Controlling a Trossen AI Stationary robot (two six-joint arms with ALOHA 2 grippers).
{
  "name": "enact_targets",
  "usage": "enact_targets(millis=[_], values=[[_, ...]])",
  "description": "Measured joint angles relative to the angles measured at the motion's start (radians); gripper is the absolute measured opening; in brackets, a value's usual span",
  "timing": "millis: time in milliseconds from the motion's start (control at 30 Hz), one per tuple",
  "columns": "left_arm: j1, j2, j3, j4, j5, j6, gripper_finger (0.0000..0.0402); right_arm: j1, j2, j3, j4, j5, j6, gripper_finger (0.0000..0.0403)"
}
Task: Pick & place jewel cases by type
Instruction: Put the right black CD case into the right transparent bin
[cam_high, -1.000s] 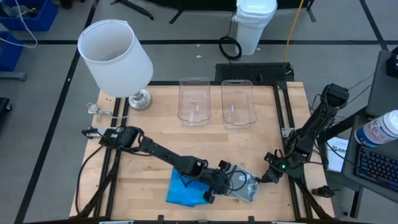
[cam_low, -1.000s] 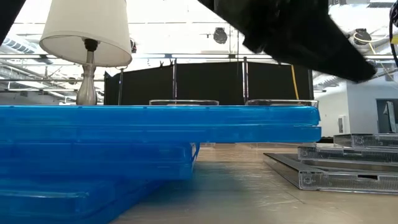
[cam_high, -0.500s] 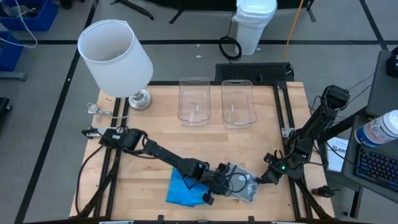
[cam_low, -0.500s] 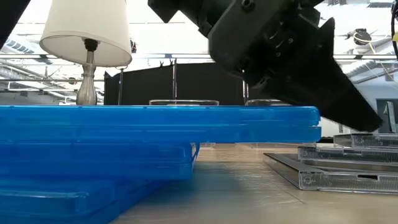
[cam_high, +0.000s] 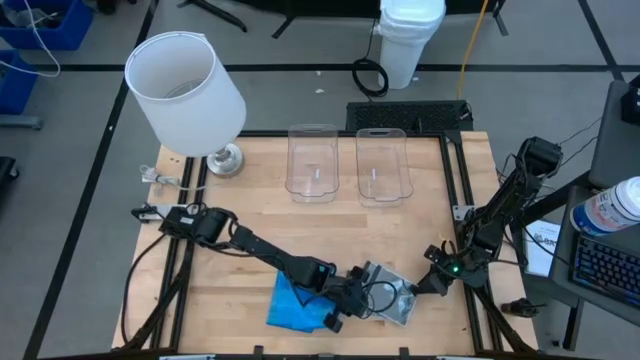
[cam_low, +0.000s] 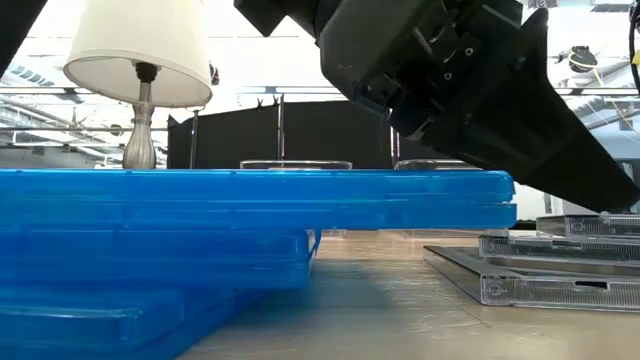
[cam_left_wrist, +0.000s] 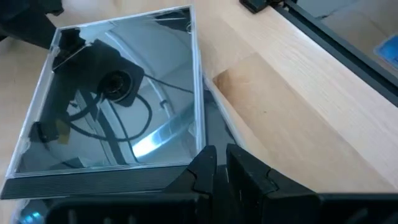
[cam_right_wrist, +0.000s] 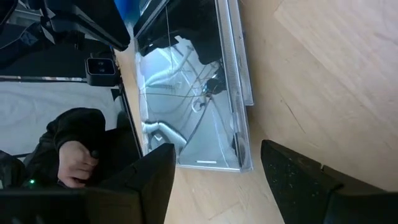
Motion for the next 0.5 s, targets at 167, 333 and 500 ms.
enact_targets(millis=[167,333,500], values=[[0.001,0.000,0.000,-0.003,0.016,-0.002,0.0046,0.000,0.000,0.000,0.000,0.001,0.001,0.0226],[0.001,0.000,0.000,-0.003,0.015,-0.019,0.0046,-0.003,0.000,0.000,-0.001,0.001,0.001,0.0226],[0.001,0.000,0.000,-0.010,0.015,-0.022,0.0046,-0.009,0.000,0.000,-0.002,0.001,0.001,0.0226]])
